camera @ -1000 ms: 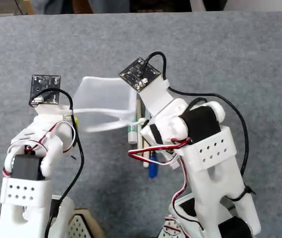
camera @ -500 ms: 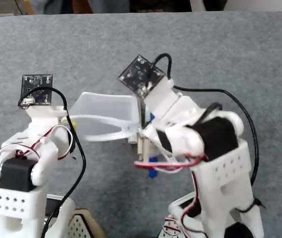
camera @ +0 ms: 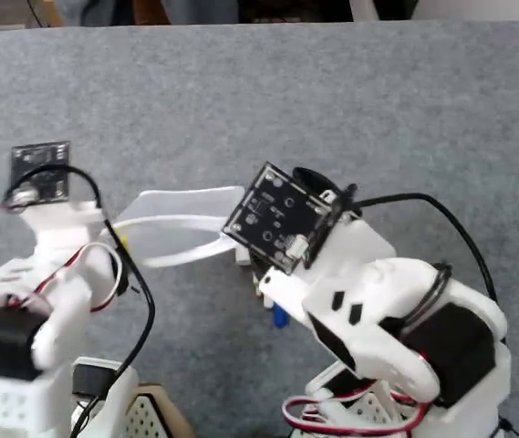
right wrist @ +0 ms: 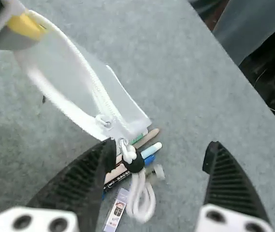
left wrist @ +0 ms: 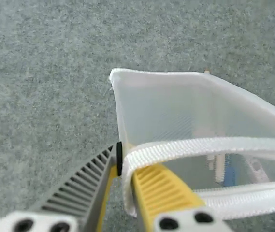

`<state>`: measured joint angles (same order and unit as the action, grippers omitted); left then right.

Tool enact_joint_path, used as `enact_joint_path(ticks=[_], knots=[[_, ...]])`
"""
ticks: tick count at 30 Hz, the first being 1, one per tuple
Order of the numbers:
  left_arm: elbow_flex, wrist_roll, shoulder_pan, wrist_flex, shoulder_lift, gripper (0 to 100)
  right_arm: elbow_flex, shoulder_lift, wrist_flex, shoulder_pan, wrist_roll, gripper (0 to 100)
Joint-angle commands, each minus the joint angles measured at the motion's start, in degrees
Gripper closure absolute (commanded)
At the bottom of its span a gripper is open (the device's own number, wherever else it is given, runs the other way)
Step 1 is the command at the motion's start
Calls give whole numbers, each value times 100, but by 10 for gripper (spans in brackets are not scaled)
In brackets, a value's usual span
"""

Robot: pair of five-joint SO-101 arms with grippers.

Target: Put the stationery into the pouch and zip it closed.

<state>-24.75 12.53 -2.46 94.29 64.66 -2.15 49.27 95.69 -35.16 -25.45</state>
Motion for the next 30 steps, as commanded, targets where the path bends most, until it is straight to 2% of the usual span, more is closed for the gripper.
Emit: enact_joint_path(ticks=[1,9,14,19,27,30], knots=[[1138,158,-66,580,0,971,198,48,-202,360,26,705],[1464,413,-101,659,0,972,180,48,-659,1486,747,705],[1138,484,-716,668,9,972,48,48,-668,1890,1073,705],[629,475,-716,668,9,972,-848,48,-677,2268,1240,705],[418,457,-690,659,9,972,-2237,75,-1248,2391,1266,705],[409,457,-418,659,9,972,-2721,57,-1530,2400,1266,705]])
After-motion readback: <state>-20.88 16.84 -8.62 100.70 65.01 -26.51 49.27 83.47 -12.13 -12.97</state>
